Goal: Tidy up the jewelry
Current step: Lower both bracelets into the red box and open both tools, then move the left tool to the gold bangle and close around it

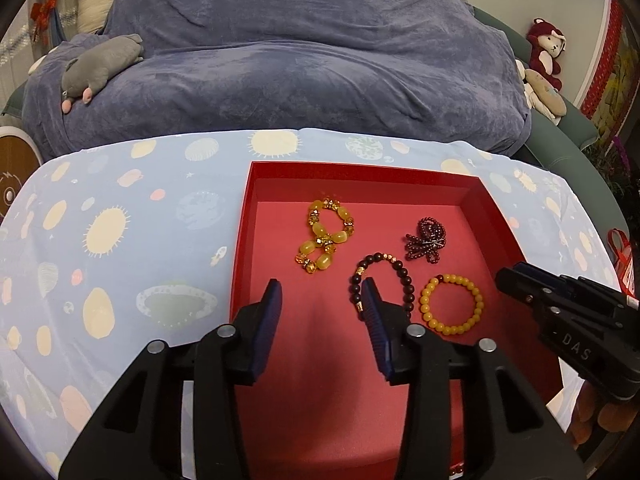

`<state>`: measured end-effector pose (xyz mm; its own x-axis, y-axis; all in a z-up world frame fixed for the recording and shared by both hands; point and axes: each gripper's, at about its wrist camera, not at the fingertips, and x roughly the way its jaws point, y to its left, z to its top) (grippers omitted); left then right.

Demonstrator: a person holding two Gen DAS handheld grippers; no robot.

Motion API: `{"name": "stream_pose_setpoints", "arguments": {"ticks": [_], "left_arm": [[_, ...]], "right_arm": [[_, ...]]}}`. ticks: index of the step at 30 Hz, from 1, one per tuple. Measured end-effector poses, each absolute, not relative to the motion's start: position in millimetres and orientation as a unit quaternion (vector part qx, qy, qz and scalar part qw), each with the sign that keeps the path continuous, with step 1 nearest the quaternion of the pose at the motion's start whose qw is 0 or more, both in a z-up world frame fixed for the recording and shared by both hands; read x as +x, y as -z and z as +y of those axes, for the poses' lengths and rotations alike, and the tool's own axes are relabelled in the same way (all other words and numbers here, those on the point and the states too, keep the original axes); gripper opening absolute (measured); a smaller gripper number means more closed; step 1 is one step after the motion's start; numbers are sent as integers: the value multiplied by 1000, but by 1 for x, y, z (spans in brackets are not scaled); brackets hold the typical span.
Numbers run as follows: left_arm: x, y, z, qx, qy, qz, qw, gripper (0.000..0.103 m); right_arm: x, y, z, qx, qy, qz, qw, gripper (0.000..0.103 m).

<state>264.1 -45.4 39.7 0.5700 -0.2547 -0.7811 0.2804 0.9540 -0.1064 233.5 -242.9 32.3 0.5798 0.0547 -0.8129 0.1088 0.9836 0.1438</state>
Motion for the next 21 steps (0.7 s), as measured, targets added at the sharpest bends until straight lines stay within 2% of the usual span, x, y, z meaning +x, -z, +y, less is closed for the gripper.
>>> {"name": "stream_pose_setpoints", "arguments": {"ticks": [11, 21], "left_arm": [[191, -59, -29, 8, 154, 436, 886, 45], [104, -47, -20, 28, 163, 462, 871, 51]], "right_arm": [[146, -68, -247, 107, 21, 434, 894, 34], [60, -59, -239, 123, 33, 457, 880, 34]]}}
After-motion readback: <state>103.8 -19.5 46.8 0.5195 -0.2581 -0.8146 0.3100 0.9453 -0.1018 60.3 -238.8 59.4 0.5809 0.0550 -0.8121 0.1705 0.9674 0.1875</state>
